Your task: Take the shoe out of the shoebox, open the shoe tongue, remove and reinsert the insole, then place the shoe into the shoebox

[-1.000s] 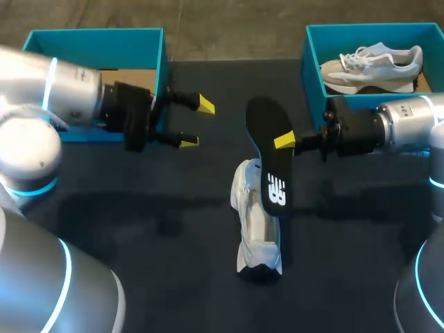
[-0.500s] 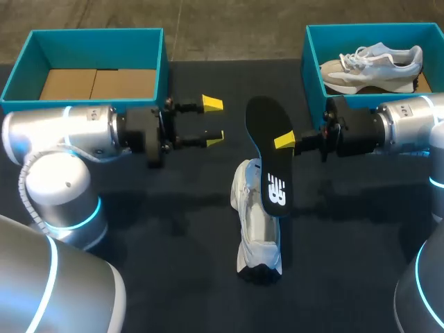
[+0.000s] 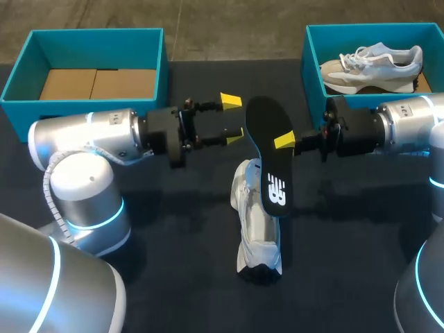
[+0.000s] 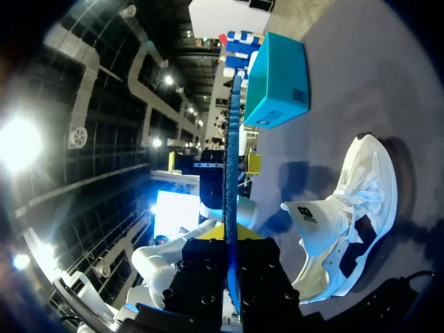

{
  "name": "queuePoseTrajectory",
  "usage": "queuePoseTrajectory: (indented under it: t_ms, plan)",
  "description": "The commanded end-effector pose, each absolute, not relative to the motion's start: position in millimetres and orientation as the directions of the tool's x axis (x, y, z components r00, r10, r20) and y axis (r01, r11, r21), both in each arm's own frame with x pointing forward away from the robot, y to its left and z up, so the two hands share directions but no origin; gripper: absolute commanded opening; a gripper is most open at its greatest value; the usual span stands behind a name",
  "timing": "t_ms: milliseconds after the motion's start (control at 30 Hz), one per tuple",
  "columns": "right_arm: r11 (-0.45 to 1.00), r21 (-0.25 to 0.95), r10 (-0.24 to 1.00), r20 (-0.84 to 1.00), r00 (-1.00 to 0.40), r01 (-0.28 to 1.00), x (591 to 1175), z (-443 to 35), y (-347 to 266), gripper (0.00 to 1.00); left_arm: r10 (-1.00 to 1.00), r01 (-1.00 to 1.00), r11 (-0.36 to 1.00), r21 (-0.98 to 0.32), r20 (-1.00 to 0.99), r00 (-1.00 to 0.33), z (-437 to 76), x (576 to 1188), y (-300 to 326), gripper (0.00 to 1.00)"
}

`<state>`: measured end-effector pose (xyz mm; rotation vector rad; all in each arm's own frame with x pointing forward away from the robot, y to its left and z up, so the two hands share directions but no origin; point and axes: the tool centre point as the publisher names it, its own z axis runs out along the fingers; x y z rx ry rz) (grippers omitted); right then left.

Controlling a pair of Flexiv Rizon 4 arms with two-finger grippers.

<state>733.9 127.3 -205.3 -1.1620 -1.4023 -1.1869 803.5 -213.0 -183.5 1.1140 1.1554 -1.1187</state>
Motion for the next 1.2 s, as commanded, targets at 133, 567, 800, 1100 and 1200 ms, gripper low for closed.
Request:
queuePoseTrajectory:
  t_ms: [133, 567, 800, 1100, 1200]
  plan:
    - [0.083, 0.111, 0.092, 0.989, -0.119, 0.99, 733.4, -205.3, 128.1, 0.0, -0.012, 0.994, 0.1, 0.047, -0.999, 0.048, -184.2, 800.7, -227.6, 0.93]
    - [0.083, 0.111, 0.092, 0.989, -0.119, 0.99, 733.4, -205.3, 128.1, 0.0, 0.006, 0.996, 0.092, 0.001, -1.0, 0.0, -198.5, 795.2, -244.0, 0.6]
    - [0.083, 0.111, 0.092, 0.989, -0.119, 0.99, 733.4, -205.3, 128.1, 0.0, 0.027, 0.995, 0.099, 0.013, -1.0, 0.01, -199.0, 793.8, -250.6, 0.48]
    - [0.083, 0.111, 0.092, 0.989, -0.119, 0.99, 733.4, -205.3, 128.1, 0.0, 0.03, 0.995, 0.102, 0.018, -0.999, 0.015, -198.9, 796.7, -256.4, 0.4]
    - [0.083, 0.111, 0.092, 0.989, -0.119, 0.99, 733.4, -205.3, 128.1, 0.0, 0.042, 0.994, 0.103, 0.025, -0.999, 0.021, -199.1, 796.2, -259.4, 0.36]
